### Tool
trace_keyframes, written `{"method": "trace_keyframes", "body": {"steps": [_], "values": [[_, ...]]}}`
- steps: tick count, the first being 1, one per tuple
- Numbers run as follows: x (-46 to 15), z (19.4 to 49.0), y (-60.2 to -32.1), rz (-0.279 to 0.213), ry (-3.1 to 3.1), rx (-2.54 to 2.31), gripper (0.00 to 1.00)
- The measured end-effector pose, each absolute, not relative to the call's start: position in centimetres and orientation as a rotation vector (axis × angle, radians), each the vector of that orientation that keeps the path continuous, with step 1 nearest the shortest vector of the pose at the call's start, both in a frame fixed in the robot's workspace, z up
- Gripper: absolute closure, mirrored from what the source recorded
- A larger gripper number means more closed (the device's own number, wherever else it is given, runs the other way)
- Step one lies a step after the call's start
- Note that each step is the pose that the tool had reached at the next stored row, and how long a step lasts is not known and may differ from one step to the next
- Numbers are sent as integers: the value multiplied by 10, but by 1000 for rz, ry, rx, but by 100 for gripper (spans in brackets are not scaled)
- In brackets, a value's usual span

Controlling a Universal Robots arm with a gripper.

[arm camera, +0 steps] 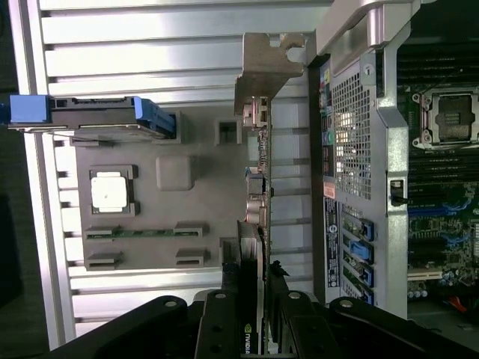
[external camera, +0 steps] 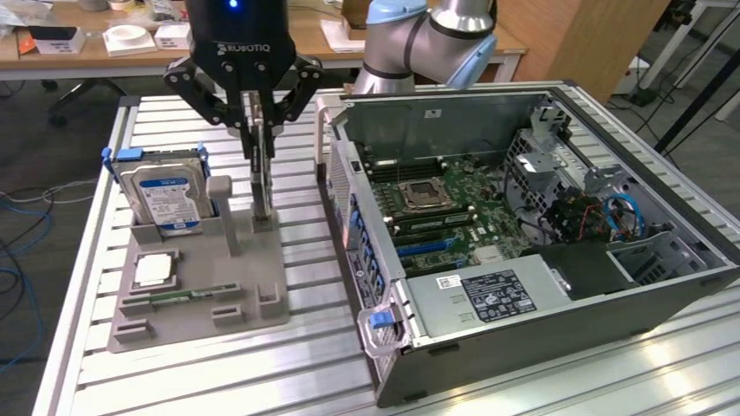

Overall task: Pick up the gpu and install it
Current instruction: 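Pick up the gpu and move the gpu toward the slot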

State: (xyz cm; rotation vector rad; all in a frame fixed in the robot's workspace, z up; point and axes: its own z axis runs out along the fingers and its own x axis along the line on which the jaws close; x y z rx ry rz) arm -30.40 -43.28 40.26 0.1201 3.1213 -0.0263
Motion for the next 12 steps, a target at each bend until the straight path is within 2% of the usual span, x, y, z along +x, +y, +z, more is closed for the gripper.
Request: {"method": "trace_keyframes", "body": {"steps": [12], "values": [[-294,403,-433,-26,3121,120,74]]}}
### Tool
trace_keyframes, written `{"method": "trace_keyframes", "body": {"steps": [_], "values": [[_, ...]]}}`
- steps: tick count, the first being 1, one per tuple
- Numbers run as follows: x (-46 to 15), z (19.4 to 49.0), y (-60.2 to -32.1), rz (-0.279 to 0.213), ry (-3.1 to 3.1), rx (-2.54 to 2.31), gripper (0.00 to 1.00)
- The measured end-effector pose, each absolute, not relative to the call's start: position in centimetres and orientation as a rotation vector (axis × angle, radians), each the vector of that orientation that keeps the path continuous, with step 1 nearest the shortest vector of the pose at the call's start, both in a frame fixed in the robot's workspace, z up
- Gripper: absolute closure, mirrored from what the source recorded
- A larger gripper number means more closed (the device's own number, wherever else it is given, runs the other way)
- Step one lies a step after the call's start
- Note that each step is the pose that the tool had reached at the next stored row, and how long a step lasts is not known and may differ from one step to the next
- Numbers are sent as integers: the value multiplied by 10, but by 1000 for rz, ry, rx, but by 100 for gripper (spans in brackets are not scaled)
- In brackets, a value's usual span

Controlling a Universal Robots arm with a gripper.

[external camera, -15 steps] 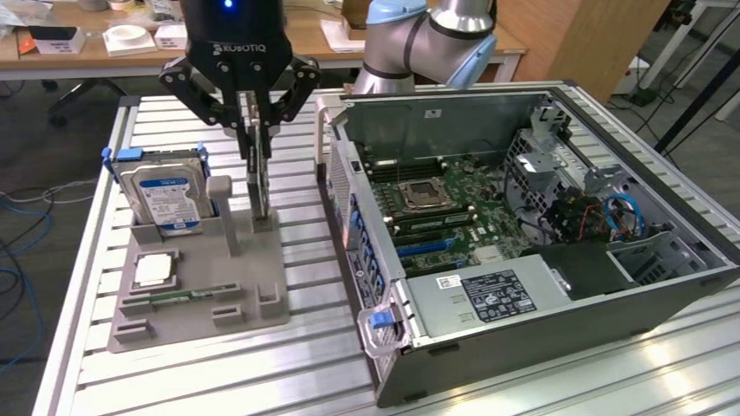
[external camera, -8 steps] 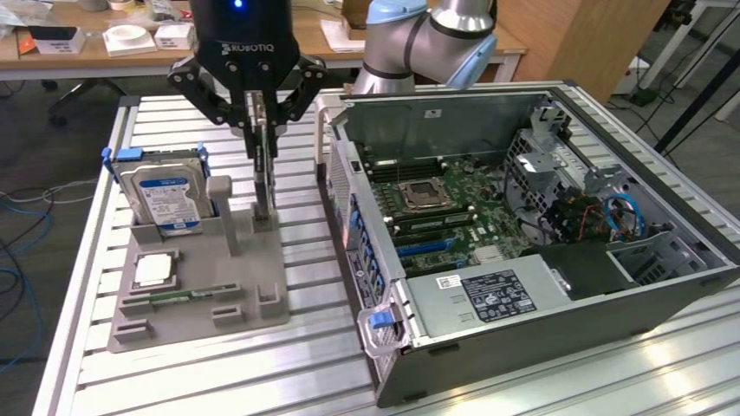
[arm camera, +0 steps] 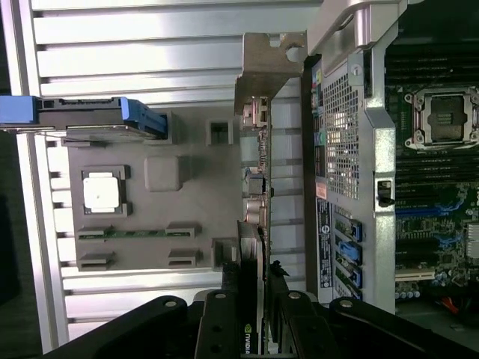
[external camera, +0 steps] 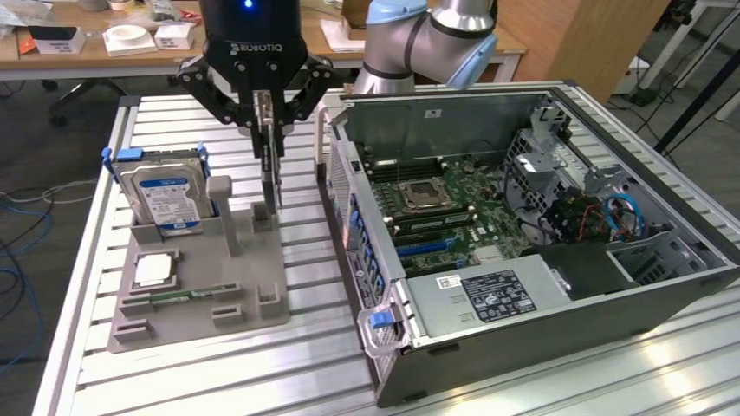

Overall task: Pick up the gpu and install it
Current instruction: 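Pick up the gpu and move the gpu toward the slot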

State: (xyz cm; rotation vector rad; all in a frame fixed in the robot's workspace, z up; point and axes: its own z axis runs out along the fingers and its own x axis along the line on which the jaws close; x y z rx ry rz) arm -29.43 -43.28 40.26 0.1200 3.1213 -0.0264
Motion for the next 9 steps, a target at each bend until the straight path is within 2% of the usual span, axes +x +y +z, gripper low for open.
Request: {"method": "trace_keyframes", "body": {"steps": [9], "values": [[-288,403,-433,-26,3121,120,74]]}}
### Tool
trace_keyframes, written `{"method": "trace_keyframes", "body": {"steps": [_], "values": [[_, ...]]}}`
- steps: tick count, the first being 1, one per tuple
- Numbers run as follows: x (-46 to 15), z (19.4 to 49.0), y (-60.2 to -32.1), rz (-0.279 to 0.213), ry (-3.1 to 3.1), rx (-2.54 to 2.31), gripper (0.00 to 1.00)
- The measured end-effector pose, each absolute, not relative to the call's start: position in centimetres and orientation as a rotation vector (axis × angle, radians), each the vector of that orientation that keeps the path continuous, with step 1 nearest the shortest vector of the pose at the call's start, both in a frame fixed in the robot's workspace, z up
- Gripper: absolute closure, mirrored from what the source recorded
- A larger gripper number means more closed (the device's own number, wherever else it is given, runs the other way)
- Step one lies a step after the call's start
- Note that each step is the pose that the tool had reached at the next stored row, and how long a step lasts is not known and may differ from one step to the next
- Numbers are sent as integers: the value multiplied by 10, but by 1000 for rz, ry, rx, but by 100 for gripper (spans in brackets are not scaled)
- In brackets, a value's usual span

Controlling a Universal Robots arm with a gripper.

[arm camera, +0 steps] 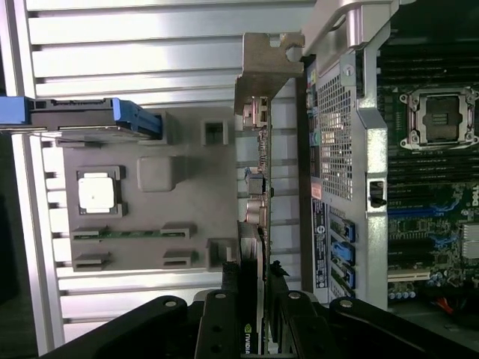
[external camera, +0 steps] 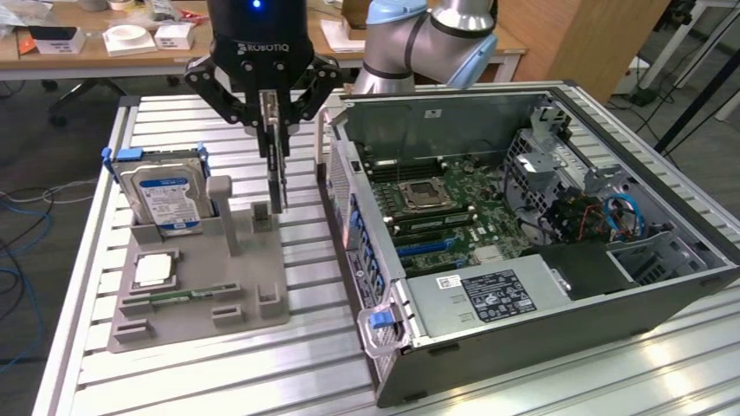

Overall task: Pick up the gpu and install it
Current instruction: 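Pick up the gpu and move the gpu toward the slot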

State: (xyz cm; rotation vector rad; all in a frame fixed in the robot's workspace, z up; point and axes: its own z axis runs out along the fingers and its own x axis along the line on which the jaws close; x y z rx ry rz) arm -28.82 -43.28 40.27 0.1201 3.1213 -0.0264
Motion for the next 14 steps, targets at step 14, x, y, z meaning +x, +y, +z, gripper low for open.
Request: {"method": "trace_keyframes", "body": {"steps": [14], "values": [[-277,403,-433,-26,3121,120,74]]}}
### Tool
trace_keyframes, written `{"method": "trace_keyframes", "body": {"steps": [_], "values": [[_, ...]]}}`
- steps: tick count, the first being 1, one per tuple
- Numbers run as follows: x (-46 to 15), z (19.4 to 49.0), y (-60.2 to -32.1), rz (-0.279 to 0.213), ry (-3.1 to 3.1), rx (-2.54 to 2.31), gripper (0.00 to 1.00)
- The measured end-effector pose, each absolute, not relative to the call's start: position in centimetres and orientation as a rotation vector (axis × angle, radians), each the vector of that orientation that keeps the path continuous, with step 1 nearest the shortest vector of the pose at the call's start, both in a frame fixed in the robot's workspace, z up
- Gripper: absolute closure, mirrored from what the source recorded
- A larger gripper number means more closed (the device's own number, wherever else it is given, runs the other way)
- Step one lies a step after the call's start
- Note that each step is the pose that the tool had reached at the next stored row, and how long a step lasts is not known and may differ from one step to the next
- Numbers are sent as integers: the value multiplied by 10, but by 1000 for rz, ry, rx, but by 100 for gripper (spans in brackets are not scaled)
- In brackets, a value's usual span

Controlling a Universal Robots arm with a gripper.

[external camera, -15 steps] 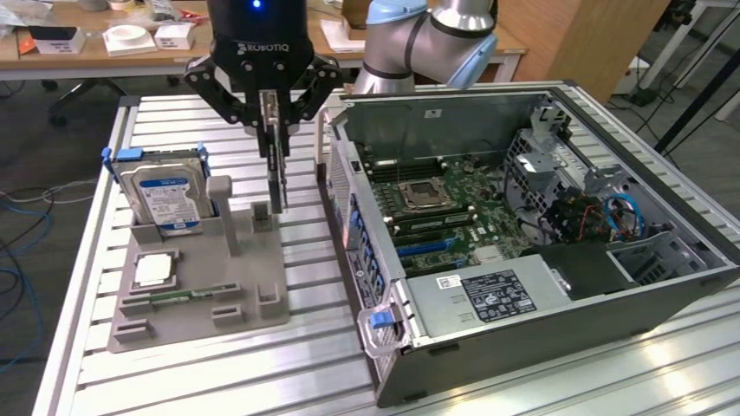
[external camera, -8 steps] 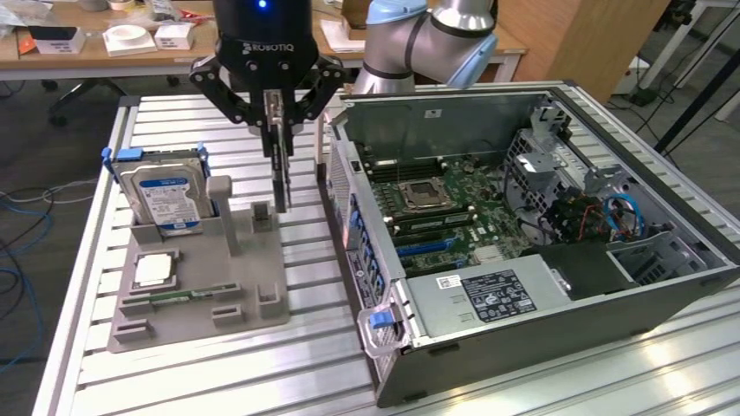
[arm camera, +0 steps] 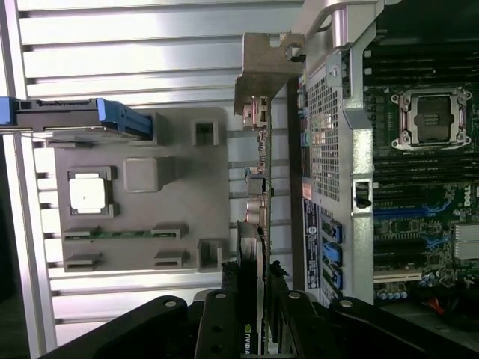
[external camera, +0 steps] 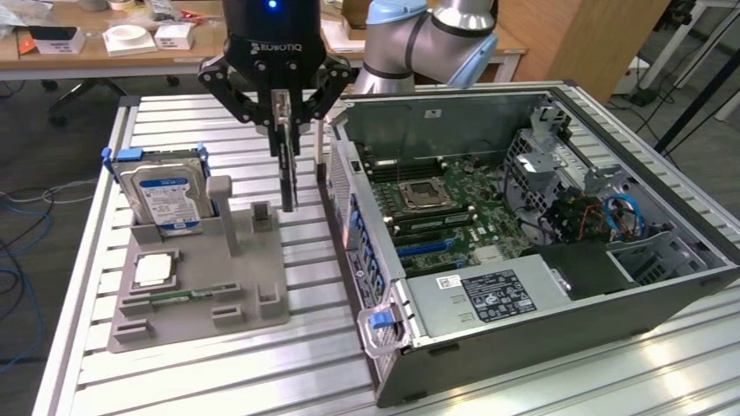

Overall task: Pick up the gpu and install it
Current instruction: 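Pick up the gpu and move the gpu toward the slot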

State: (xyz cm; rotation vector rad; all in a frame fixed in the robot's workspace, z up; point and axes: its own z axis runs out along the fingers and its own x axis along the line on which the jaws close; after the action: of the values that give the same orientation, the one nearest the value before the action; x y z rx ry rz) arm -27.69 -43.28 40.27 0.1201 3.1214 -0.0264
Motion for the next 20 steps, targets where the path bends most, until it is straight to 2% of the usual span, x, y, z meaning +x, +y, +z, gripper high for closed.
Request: {"method": "trace_keyframes", "body": {"steps": [20], "values": [[-256,403,-433,-26,3121,120,74]]}}
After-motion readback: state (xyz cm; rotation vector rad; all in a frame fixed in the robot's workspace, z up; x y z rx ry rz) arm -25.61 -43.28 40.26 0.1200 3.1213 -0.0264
